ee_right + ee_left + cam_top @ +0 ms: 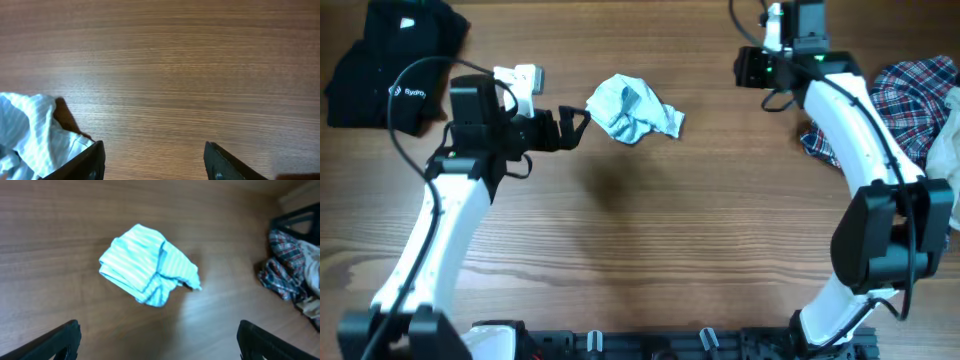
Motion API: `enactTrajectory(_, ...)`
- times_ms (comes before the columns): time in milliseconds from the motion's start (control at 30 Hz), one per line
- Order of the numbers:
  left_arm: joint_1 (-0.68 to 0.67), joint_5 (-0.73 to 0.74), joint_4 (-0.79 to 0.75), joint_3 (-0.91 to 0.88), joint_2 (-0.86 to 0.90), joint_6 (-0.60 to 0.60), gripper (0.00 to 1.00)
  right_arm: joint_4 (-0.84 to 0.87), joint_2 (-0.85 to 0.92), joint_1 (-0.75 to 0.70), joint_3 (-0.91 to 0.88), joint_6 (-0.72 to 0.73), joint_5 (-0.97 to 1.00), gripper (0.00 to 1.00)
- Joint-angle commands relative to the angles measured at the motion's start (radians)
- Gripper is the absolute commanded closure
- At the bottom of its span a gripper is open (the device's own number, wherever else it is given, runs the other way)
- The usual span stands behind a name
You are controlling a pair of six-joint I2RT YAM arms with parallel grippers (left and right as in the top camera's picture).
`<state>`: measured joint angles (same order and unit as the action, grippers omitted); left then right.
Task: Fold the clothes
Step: 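Grasp the striped garment with the left gripper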
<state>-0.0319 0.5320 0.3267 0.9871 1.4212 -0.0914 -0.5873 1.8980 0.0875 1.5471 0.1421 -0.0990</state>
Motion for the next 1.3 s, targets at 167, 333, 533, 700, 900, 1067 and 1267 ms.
enactTrajectory(167,-0.225,-0.414,-0.056,0.084,0.150,0.163,0.00,-0.006,0.003,-0.077,0.005,0.015,-0.060,0.36)
enactTrajectory(333,-0.350,-0.682,-0.124,0.103,0.245,0.220,0.00,-0.045,0.003,-0.077,0.005,0.014,-0.060,0.36)
enactTrajectory(533,-0.317,-0.684,-0.243,0.104,0.362,0.378,0.00,-0.067,0.003,-0.077,0.005,0.006,-0.060,0.36)
enactTrajectory(700,-0.317,-0.667,-0.324,0.104,0.424,0.380,0.00,-0.089,0.003,-0.077,0.005,-0.011,-0.060,0.36)
enactTrajectory(900,-0.324,-0.600,-0.319,0.104,0.452,0.406,0.00,-0.087,0.003,-0.077,0.005,-0.011,-0.060,0.36)
enactTrajectory(1067,-0.326,-0.592,-0.319,0.104,0.479,0.455,0.01,-0.092,0.003,-0.077,0.005,-0.011,-0.060,0.36)
enactTrajectory(1267,-0.323,-0.593,-0.317,0.104,0.491,0.456,0.09,-0.093,0.003,-0.077,0.005,-0.011,-0.060,0.36)
